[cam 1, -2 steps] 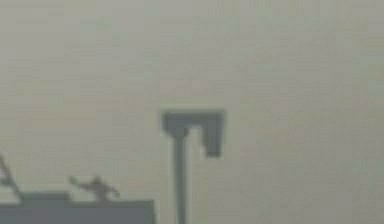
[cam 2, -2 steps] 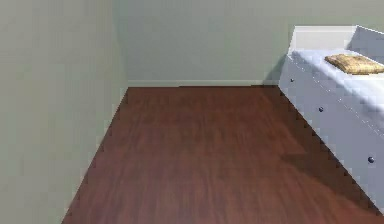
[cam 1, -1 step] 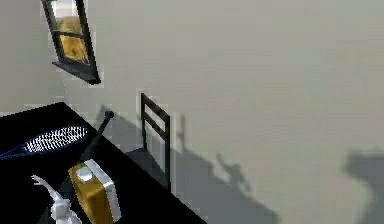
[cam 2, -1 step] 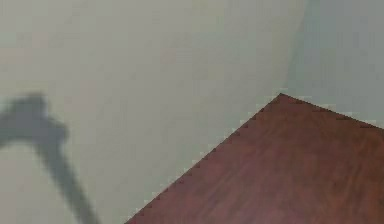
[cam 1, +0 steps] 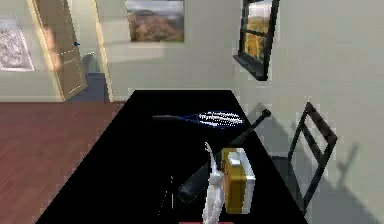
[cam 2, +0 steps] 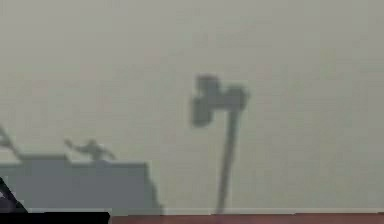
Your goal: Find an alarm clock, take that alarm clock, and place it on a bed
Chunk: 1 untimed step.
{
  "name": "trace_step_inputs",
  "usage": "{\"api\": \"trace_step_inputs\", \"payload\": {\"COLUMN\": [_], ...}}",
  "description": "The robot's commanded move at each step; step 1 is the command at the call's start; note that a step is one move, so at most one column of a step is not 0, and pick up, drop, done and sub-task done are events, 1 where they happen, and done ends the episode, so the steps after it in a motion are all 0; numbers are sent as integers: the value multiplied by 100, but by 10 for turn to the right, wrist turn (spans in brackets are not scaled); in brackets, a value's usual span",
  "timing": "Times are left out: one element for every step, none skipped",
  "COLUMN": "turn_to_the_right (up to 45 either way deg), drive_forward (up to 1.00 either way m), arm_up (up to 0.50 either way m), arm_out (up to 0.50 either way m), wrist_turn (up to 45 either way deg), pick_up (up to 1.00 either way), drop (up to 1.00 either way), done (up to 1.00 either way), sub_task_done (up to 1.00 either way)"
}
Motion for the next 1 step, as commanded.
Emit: {"api": "trace_step_inputs", "payload": {"turn_to_the_right": [-450], "drive_forward": [0], "arm_up": [0], "arm_out": [0], "wrist_turn": [0], "pick_up": [0], "drop": [0], "done": [0], "sub_task_done": [0]}}
